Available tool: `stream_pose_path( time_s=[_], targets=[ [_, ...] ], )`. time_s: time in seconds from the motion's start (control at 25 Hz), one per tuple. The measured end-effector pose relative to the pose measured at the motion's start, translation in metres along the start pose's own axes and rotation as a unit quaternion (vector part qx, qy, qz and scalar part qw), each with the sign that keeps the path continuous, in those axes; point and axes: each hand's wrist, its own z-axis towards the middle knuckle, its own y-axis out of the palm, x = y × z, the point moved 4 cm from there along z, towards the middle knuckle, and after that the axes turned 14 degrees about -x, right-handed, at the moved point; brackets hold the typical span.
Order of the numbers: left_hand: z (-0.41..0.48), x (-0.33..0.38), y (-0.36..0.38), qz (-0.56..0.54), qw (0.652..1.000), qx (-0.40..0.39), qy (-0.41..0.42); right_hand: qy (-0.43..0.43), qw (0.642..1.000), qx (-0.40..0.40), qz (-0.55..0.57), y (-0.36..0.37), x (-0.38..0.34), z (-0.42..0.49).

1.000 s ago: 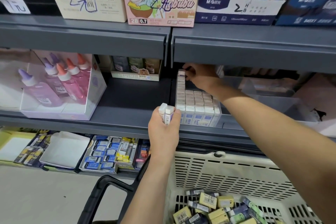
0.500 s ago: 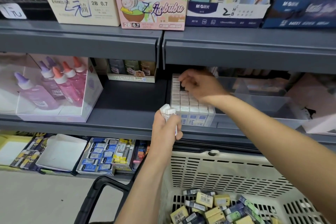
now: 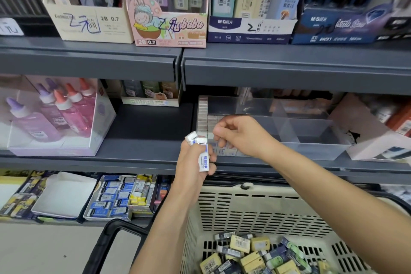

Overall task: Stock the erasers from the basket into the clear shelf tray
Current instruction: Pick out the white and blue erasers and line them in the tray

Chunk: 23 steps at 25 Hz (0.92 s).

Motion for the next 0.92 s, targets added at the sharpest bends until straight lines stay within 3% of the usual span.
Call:
stream_pose_path(
  time_s=[0.24, 0.52, 0.6, 0.72, 0.84, 0.92],
  targets=[
    [0.001, -0.006, 0.003, 0.038, 0.999, -0.021, -0.026, -0.013, 1.0, -0.023, -0.012, 0.01, 0.0, -0.002],
    [0.003, -0.008, 0.006, 0.181, 0.982, -0.047, -0.004, -0.016, 0.998, -0.062, -0.019, 0.007, 0.004, -0.004],
    [0.003, -0.004, 0.002, 0.197, 0.98, -0.01, 0.021, -0.02, 0.998, -0.053, -0.023, -0.006, 0.002, -0.002],
    [0.001, 0.003, -0.009, 0.14, 0.986, 0.075, 0.047, 0.005, 0.999, 0.037, 0.017, -0.047, 0.003, 0.017],
    [-0.002, 0.005, -0.007, 0.218, 0.972, 0.069, 0.058, 0.057, 0.978, 0.083, -0.181, -0.068, 0.009, 0.049],
    [-0.005, 0.007, -0.003, 0.274, 0.956, 0.064, 0.08, 0.027, 0.972, 0.072, -0.221, -0.06, 0.012, 0.067]
  ],
)
